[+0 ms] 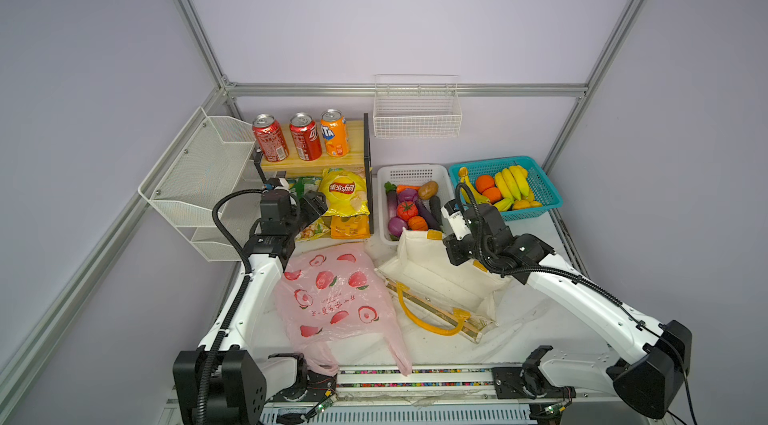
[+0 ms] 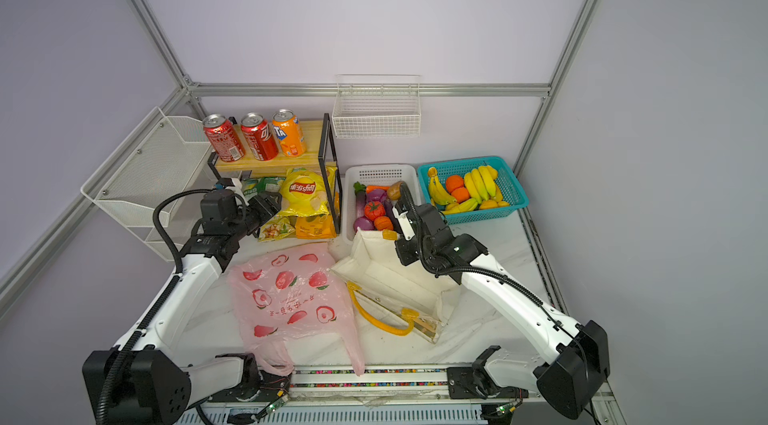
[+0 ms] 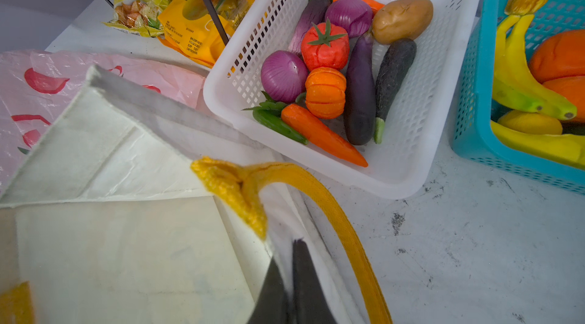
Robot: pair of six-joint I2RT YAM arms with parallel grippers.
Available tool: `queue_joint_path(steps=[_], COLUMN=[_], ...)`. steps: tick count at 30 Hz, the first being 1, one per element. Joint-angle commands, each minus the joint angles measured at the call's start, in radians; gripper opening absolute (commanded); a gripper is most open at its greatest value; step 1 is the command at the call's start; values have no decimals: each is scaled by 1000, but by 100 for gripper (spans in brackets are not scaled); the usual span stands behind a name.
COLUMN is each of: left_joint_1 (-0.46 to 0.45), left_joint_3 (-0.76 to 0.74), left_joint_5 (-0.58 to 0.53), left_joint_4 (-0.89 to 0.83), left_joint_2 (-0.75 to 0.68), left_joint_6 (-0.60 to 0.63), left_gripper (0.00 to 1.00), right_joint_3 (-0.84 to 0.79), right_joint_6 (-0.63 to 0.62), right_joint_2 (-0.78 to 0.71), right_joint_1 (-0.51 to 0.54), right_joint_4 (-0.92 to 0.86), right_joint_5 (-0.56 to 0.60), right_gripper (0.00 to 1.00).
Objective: Place the mixed food into the grocery bags and tie them
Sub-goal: 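Reach the left gripper to the shelf and grasp the yellow Lay's chip bag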
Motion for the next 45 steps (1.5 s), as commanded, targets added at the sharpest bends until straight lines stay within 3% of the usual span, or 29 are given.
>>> queue_joint_path(steps=[1, 6, 11, 24, 34, 45], left_joint_1=[12, 13, 14, 13, 14, 10], left_joint_3=[-26, -15, -15, -45, -66, 4], left_joint_5=[-21, 12, 44, 110, 160, 349], left_joint_4=[57, 72, 102, 151, 186, 188], left_joint_2=[14, 55, 84, 115, 79, -19], left_joint_6=[-6, -10, -12, -42, -44, -25], left_gripper=[78, 78, 71, 43, 16, 0], right_joint_3=[-9, -12, -14, -15, 2, 45], right_joint_6=[-16, -17, -17, -19, -12, 32], right_joint_2=[-17, -17, -13, -5, 3, 14], right_joint_1=[-7, -7, -7, -7, -8, -22], right_joint_4=[40, 42, 43, 46, 41, 45], right_joint_5=[-6, -5, -6, -5, -5, 48], right_gripper=[7, 8, 7, 7, 7, 7])
